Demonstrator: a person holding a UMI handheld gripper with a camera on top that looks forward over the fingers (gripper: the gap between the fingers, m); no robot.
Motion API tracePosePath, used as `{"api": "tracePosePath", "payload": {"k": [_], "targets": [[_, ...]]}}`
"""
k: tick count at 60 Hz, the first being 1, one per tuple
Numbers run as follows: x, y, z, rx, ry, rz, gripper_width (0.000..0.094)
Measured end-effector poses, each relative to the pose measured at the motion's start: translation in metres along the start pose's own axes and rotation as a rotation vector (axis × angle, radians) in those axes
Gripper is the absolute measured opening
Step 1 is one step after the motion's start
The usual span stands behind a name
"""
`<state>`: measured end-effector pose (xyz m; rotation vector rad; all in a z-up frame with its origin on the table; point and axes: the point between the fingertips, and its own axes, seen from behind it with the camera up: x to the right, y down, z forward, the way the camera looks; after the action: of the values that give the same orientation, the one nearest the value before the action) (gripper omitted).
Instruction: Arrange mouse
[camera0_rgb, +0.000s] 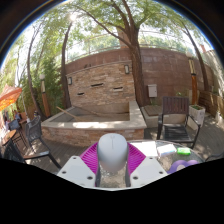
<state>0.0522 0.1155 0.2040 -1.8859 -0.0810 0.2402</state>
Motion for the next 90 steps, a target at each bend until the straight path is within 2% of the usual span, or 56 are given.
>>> {"api": "tracePosePath", "payload": {"k": [4, 6, 11, 14, 20, 24, 27, 28, 35, 39, 42, 44, 46, 47, 49, 56, 70, 78, 90], "targets": [[0.04, -0.062, -0.03, 0.102, 0.024, 0.022, 0.0334], [0.066, -0.071, -0.037, 0.131, 0.048, 0.027, 0.0333], [0.137, -0.081, -0.049, 0.135, 0.125, 0.04, 0.034], [0.184, -0.046, -0.05, 0.078, 0.18, 0.039, 0.0338], [0.26, 0.052, -0.052, -0.089, 0.267, 0.045, 0.0333], [0.288, 0.112, -0.052, -0.2, 0.295, 0.048, 0.0333], [0.301, 0.139, -0.049, -0.242, 0.306, 0.058, 0.0335], [0.305, 0.163, -0.057, -0.261, 0.311, 0.057, 0.034], [0.307, 0.191, -0.055, -0.329, 0.276, 0.086, 0.0451], [0.309, 0.199, -0.057, -0.352, 0.292, 0.091, 0.0497], [0.315, 0.196, -0.062, -0.354, 0.319, 0.075, 0.0559], [0.315, 0.188, -0.065, -0.347, 0.325, 0.064, 0.0678], [0.311, 0.185, -0.071, -0.339, 0.324, 0.053, 0.0838], [0.309, 0.182, -0.074, -0.333, 0.325, 0.049, 0.0863], [0.307, 0.175, -0.081, -0.325, 0.329, 0.041, 0.0824], [0.292, 0.145, -0.12, -0.286, 0.344, 0.008, 0.0869], [0.236, 0.085, -0.235, -0.213, 0.376, -0.062, 0.0849], [0.206, 0.07, -0.301, -0.183, 0.396, -0.073, 0.0848], [0.172, 0.066, -0.362, -0.167, 0.412, -0.087, 0.0852]]}}
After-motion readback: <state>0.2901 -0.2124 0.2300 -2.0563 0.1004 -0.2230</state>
